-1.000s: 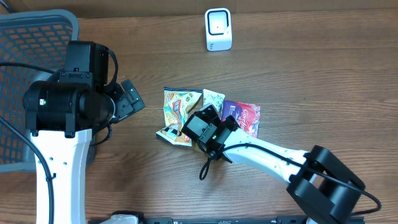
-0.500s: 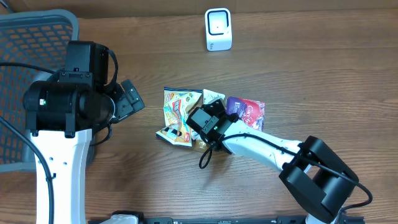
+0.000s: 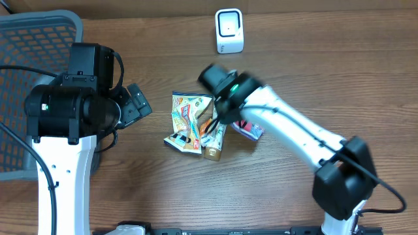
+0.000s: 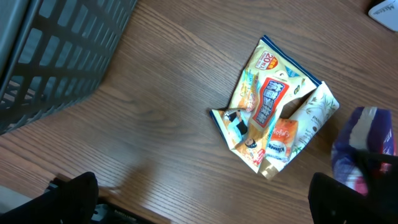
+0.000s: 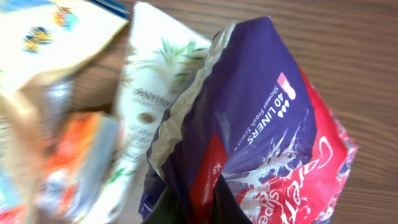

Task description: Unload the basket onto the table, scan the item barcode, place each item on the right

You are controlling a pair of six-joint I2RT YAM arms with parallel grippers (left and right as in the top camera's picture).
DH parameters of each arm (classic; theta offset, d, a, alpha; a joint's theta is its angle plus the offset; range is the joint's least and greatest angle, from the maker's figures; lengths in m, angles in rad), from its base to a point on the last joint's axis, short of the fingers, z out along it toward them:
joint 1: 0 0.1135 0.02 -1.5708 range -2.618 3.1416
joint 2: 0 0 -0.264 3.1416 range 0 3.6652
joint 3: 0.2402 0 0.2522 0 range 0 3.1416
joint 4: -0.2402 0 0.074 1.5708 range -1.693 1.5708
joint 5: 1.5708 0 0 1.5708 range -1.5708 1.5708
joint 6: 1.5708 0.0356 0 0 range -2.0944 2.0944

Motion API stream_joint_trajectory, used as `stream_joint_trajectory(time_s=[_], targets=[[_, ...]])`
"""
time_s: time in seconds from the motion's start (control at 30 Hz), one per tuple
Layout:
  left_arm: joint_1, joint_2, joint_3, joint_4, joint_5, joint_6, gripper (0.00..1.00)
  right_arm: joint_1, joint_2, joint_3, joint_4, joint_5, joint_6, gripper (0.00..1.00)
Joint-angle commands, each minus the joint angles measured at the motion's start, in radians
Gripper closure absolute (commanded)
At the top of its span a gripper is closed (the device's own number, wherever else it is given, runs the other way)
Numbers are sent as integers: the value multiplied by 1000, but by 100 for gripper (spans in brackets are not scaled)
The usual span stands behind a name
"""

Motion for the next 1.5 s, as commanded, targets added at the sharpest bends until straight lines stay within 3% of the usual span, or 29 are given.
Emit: stream_joint_trajectory(time_s=[0.0, 0.13, 0.27, 0.53, 0.63, 0.77, 0.9, 1.03, 1.17, 1.4, 1.47], targets=[[5, 2, -4, 0, -13, -21, 0, -148, -48, 35, -32, -512, -156, 96], [5, 2, -4, 0, -13, -21, 0, -327, -46, 12, -71, -913, -315, 96], [5, 2, -4, 0, -13, -20, 1, -443, -45, -34, -100, -1151, -438, 96], [5, 2, -4, 0, -13, -20, 0, -544, -19, -230, -24, -1203, -423, 96], [5, 2, -4, 0, -13, -21, 0, -554, -14, -288, 42, -1016, -318, 96], [5, 2, -4, 0, -13, -20, 1, -560, -16, -264, 27, -467, -95, 94], [5, 2, -4, 0, -13, -21, 1, -560, -16, -205, -25, -204, -14, 81], [5, 2, -4, 0, -13, -20, 0, -560, -16, -148, -59, -97, -12, 44], [5, 2, -4, 0, -13, -21, 0, -562, -16, -102, -106, 23, 14, 28], [5, 2, -4, 0, -13, -21, 0, -562, -16, 21, -261, 20, 13, 23], [5, 2, -4, 0, -13, -21, 1, -562, -16, 47, -294, -7, 12, 10]])
